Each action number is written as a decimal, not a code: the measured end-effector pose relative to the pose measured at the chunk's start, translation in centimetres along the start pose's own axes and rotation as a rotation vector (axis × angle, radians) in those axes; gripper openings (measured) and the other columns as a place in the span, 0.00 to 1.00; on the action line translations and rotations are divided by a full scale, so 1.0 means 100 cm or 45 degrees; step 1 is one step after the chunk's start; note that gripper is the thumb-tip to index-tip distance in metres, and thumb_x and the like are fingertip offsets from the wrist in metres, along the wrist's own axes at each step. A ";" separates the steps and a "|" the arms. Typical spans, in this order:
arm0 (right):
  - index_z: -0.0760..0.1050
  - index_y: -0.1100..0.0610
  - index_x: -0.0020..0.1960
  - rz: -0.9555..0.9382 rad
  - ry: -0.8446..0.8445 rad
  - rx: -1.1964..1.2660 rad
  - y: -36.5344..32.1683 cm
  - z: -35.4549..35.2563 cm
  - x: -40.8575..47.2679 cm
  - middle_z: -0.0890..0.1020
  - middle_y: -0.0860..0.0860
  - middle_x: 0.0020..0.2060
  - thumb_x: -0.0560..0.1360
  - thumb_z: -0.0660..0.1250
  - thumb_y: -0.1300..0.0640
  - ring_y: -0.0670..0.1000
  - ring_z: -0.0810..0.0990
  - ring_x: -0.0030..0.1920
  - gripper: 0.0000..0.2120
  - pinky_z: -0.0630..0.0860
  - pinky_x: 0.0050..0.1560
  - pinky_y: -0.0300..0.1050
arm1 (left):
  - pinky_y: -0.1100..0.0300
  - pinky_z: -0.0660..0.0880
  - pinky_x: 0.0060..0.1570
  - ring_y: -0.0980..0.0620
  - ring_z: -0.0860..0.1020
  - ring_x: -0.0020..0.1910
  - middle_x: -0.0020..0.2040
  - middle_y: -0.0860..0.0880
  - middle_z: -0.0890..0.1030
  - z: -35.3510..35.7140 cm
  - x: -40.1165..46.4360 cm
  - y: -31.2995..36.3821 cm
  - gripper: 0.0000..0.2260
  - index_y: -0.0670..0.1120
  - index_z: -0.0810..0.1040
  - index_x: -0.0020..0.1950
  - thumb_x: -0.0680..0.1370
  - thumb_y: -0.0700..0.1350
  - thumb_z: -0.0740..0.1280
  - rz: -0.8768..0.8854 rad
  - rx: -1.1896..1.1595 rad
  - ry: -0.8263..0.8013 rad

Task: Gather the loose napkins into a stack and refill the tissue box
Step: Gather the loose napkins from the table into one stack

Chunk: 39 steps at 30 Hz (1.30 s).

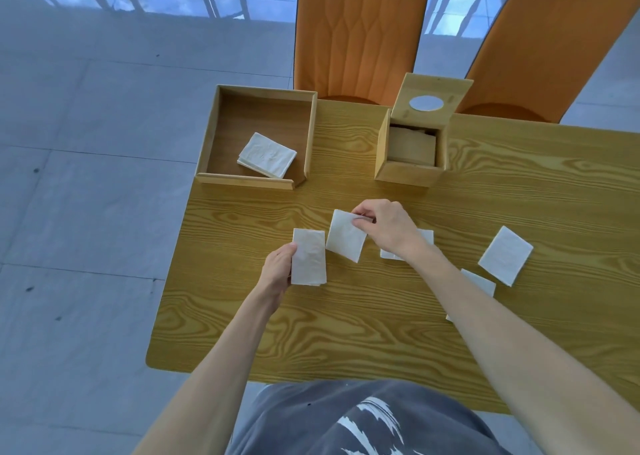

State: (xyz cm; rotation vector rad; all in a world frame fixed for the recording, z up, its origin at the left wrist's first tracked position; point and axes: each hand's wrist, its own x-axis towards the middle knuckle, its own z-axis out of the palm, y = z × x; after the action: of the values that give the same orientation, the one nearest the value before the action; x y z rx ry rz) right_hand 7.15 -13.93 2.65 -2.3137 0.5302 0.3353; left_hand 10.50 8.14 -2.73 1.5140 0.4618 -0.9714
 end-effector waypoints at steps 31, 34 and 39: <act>0.80 0.53 0.60 0.149 0.212 -0.200 0.039 0.014 -0.011 0.82 0.50 0.51 0.78 0.68 0.51 0.52 0.81 0.53 0.12 0.77 0.47 0.47 | 0.44 0.77 0.57 0.48 0.82 0.48 0.47 0.49 0.85 0.043 0.012 -0.010 0.04 0.49 0.82 0.52 0.79 0.43 0.69 0.075 0.123 -0.185; 0.77 0.53 0.66 0.191 0.189 -0.425 0.054 0.003 -0.012 0.79 0.53 0.59 0.80 0.66 0.53 0.54 0.77 0.59 0.15 0.74 0.51 0.48 | 0.47 0.78 0.56 0.48 0.82 0.49 0.50 0.47 0.85 0.048 0.011 -0.013 0.05 0.46 0.80 0.55 0.80 0.42 0.68 0.046 0.113 -0.171; 0.74 0.53 0.68 0.230 -0.003 -0.633 0.066 -0.007 -0.006 0.76 0.54 0.62 0.78 0.68 0.52 0.55 0.74 0.62 0.20 0.72 0.59 0.50 | 0.47 0.79 0.56 0.48 0.83 0.49 0.51 0.47 0.84 0.053 0.008 -0.015 0.07 0.45 0.78 0.59 0.81 0.42 0.66 -0.001 0.093 -0.152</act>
State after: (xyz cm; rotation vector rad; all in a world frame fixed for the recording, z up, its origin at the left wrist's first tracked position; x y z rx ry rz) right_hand 3.58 -18.51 -0.56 -2.7448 0.7212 0.6135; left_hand 8.17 3.19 -3.91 1.5110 0.3448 -1.0825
